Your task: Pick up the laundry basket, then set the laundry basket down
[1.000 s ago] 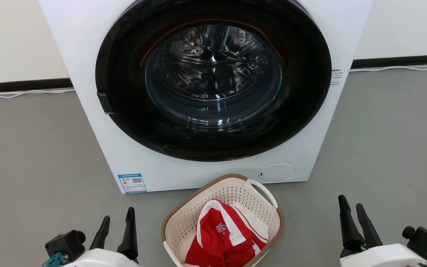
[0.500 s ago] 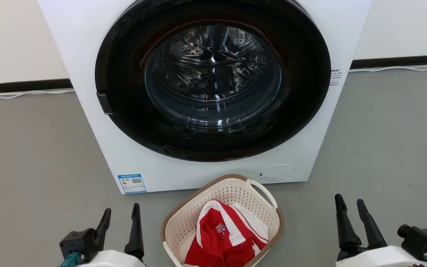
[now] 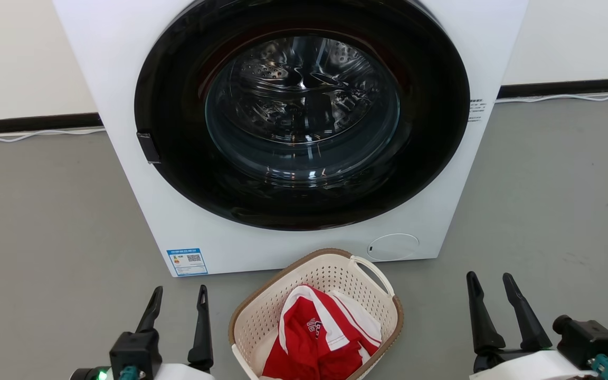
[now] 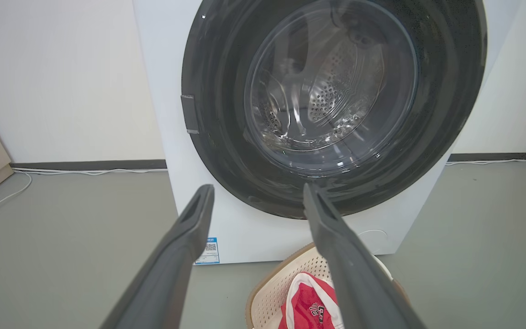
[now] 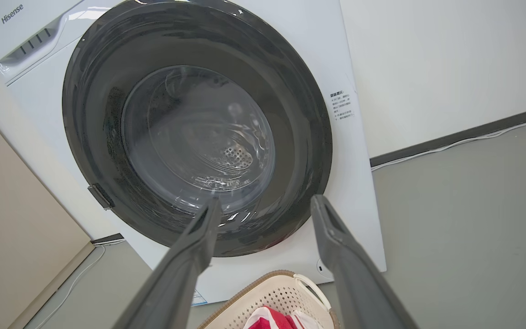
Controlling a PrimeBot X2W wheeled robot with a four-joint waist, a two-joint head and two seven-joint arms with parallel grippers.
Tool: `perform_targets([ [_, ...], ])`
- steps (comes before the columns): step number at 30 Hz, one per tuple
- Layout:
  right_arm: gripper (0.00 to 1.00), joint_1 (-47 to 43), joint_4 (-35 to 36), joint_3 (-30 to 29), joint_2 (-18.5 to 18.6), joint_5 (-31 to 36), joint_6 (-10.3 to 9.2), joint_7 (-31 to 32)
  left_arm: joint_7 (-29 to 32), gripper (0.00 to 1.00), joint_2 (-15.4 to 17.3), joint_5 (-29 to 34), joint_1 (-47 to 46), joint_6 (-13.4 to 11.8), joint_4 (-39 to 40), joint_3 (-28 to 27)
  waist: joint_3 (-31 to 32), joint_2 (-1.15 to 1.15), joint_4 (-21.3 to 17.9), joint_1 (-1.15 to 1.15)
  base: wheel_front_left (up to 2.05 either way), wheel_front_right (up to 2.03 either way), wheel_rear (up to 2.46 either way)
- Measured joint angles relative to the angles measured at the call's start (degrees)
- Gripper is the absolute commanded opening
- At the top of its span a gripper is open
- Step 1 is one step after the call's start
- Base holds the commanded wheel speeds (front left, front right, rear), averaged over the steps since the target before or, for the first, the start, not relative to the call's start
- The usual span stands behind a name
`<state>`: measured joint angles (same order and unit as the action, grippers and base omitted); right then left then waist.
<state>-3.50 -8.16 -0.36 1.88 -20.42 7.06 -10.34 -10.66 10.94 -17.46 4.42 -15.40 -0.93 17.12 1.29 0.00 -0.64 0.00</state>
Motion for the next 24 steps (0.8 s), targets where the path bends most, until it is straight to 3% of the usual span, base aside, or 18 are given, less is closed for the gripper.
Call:
perform_targets([
  [24,1.00,0.0,2.7,2.3,0.4,15.9,0.02,-4.0,-3.8,1.00,2.0,15.6,0.9,-4.6,3.5,4.7,-0.2,0.00,-0.1,0.00,0.00,0.00,0.00],
])
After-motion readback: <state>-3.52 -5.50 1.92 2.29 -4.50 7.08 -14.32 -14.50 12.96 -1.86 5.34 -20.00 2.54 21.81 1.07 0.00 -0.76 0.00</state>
